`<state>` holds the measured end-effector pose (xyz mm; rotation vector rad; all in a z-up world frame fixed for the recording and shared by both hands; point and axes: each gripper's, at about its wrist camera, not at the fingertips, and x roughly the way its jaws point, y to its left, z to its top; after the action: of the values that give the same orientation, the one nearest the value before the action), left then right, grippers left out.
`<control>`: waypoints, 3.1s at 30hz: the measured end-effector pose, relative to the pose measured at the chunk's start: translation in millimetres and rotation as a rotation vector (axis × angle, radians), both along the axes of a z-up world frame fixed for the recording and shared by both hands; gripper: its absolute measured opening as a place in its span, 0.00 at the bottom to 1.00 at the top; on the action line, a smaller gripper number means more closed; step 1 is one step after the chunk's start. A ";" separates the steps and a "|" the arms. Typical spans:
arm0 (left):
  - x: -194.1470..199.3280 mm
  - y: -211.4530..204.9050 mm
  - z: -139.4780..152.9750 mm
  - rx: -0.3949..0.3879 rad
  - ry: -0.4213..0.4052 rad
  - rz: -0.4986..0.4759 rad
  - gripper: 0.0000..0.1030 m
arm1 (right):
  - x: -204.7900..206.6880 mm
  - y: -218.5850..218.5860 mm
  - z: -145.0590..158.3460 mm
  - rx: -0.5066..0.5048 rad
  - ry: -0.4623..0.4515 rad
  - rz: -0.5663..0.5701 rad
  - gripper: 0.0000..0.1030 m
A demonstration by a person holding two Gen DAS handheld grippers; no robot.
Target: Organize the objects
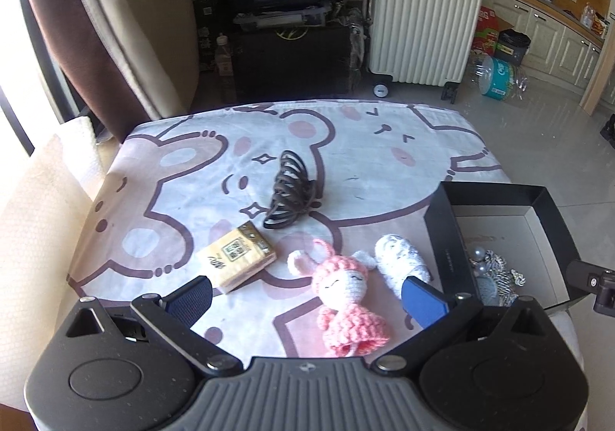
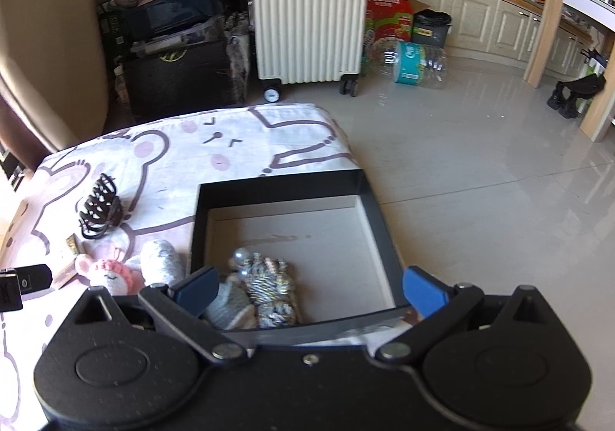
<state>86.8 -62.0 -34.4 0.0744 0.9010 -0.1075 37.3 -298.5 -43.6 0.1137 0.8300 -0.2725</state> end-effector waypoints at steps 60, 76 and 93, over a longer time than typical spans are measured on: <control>8.5 35.8 -8.2 -0.094 0.017 0.029 0.89 | 23.6 70.9 11.2 0.046 -0.144 0.237 1.00; 34.2 14.5 -47.4 -0.209 0.152 0.048 0.72 | 75.1 57.8 13.0 0.101 -0.033 0.287 0.83; 56.1 9.7 -85.0 -0.262 0.241 0.047 0.60 | 111.2 90.1 -35.0 0.136 0.118 0.355 0.55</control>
<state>142.9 -52.3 -119.4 -0.2076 1.1211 -0.1932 148.5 -208.4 -78.7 0.0756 0.9689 0.1122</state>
